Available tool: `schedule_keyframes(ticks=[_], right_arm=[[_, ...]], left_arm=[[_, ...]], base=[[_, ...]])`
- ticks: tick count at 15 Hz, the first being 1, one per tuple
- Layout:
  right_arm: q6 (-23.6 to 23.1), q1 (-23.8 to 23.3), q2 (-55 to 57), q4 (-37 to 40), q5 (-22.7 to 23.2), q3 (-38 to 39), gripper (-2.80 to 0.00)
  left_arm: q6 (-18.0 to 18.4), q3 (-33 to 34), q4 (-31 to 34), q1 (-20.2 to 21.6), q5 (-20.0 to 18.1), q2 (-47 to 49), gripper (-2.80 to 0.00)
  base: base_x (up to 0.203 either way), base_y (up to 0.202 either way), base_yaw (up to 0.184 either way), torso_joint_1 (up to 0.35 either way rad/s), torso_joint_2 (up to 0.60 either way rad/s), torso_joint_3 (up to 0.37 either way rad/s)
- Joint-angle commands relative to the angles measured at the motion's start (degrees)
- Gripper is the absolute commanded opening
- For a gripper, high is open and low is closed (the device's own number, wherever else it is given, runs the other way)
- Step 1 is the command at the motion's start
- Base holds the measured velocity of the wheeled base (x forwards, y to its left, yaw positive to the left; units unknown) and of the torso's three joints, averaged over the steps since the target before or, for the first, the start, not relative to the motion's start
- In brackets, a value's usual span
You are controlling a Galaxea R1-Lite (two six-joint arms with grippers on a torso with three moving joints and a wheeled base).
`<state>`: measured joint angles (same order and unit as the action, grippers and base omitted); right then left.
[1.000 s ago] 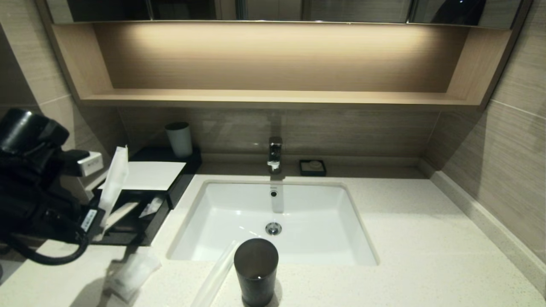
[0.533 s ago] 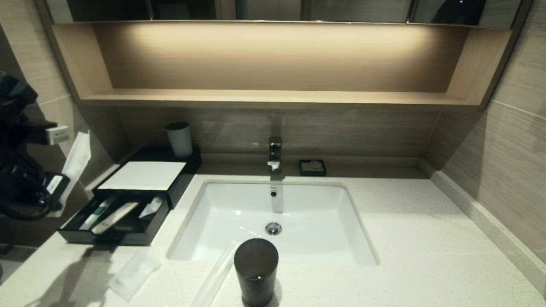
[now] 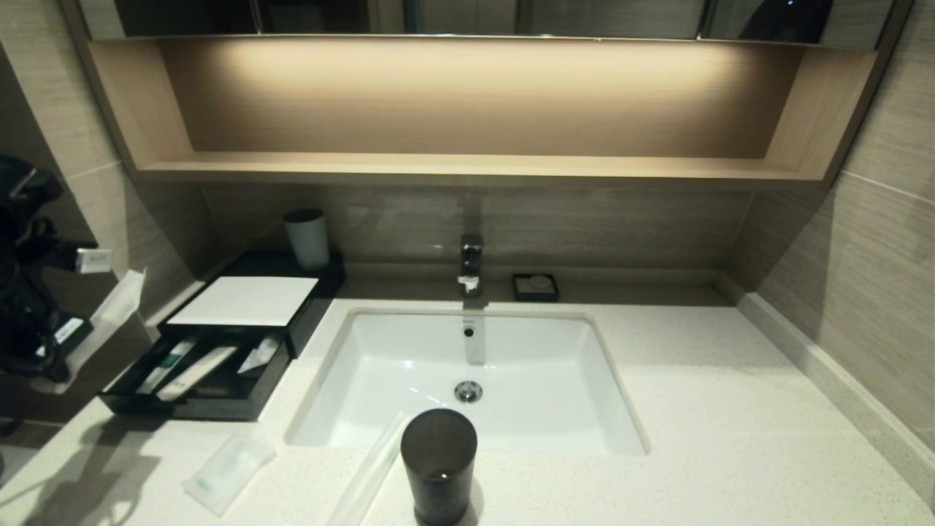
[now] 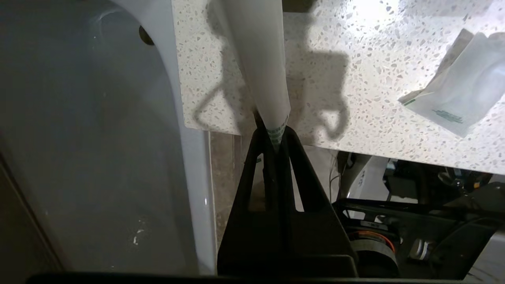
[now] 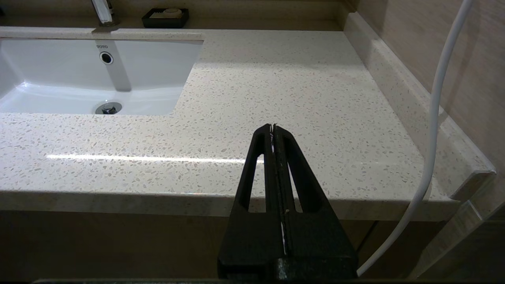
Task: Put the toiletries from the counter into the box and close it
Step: Place the bathroom toiletry into the drawer
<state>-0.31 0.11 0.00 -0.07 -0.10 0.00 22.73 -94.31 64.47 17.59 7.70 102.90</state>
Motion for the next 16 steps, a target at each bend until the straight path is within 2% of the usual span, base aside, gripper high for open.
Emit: schedule_keyframes(ticks=[1,3,6,7,10,16], right_arm=[[-0.04,0.0,0.0,-0.01,0.01,0.09,-2.8],[-0.04,0.03,0.0,-0.01,0.01,0.09,-2.8],[-0.04,0.07,0.0,-0.01,0.01,0.09,-2.8],[-0.04,0.04,0.0,-0.01,0.01,0.09,-2.8],[-0.04,0.07,0.0,-0.01,0.01,0.09,-2.8],[-0.04,0.07,0.0,-0.01,0.01,0.09,-2.8]], left_arm=[[1.95,-1.71,1.59,0.33,0.11,1.85,-2.8],[3.56,-5.9,6.22,0.41,0.12,2.9,-2.8],[4.76,-15.19,17.03,0.49,-0.08,5.91,-2.8],[5.31,-16.43,20.08,0.8,-0.1,7.32,-2.8],[6.48,-16.43,23.18,1.48,-0.15,8.77,-2.8],[6.73,-16.43,23.19,1.92,-0.23,12.12,-2.8]], base=[[0.0,0.0,0.0,0.0,0.0,0.0],[0.0,0.0,0.0,0.0,0.0,0.0],[0.0,0.0,0.0,0.0,0.0,0.0],[0.0,0.0,0.0,0.0,0.0,0.0],[0.0,0.0,0.0,0.0,0.0,0.0],[0.0,0.0,0.0,0.0,0.0,0.0]])
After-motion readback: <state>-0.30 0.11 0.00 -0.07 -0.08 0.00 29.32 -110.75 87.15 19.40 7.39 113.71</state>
